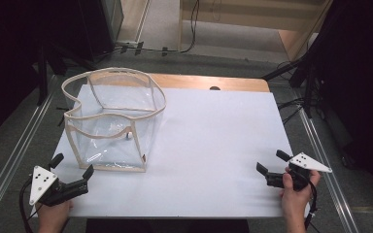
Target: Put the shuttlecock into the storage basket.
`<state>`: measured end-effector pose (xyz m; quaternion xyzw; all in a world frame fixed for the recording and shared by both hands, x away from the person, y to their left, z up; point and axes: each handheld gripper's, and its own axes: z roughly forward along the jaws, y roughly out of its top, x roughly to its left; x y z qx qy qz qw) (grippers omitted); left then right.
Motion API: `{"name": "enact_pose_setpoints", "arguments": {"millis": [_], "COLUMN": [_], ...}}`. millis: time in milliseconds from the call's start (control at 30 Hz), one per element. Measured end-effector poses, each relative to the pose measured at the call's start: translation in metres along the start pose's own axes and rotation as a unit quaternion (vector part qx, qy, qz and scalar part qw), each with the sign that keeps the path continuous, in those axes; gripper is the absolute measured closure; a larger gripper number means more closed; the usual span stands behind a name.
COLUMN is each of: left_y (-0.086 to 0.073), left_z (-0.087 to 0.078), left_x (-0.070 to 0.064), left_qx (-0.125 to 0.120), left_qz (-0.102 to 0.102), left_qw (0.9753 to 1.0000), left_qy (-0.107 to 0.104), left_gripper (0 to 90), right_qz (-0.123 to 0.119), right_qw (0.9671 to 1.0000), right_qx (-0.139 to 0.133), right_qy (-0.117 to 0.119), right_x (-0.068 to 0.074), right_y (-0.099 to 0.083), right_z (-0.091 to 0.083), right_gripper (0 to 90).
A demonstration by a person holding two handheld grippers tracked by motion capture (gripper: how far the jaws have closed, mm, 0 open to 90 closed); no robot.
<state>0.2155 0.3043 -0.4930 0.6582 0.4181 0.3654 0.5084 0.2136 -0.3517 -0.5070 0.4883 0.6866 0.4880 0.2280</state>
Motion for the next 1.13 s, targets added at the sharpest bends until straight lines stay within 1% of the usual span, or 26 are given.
{"name": "enact_pose_setpoints", "arguments": {"millis": [400, 500, 633, 800, 1033, 1133], "left_y": [0.000, 0.000, 0.000, 0.000, 0.000, 0.000], "left_z": [0.000, 0.000, 0.000, 0.000, 0.000, 0.000], "left_x": [0.000, 0.000, 0.000, 0.001, 0.001, 0.002], "left_qx": [0.000, -0.001, -0.001, -0.001, -0.001, -0.002], "left_qz": [0.001, 0.001, -0.001, -0.002, -0.004, -0.006], "left_qw": [1.0000, 1.0000, 1.0000, 1.0000, 1.0000, 1.0000], "left_qy": [0.000, -0.001, -0.002, -0.004, -0.004, -0.004], "left_gripper": [0.0, 0.0, 0.0, 0.0, 0.0, 0.0], "right_qz": [0.009, 0.005, 0.015, 0.014, 0.012, 0.017], "right_qw": [0.9999, 0.9999, 0.9996, 0.9994, 0.9995, 0.9993], "right_qx": [-0.009, -0.009, -0.022, -0.030, -0.026, -0.027], "right_qy": [-0.006, -0.011, -0.009, -0.013, -0.014, -0.021], "right_x": [-0.006, -0.007, -0.009, -0.009, -0.011, -0.010], "right_y": [-0.006, -0.008, -0.011, -0.011, -0.012, -0.013], "right_z": [-0.010, -0.012, -0.017, -0.020, -0.020, -0.020], "right_gripper": [0.0, 0.0, 0.0, 0.0, 0.0, 0.0]}}
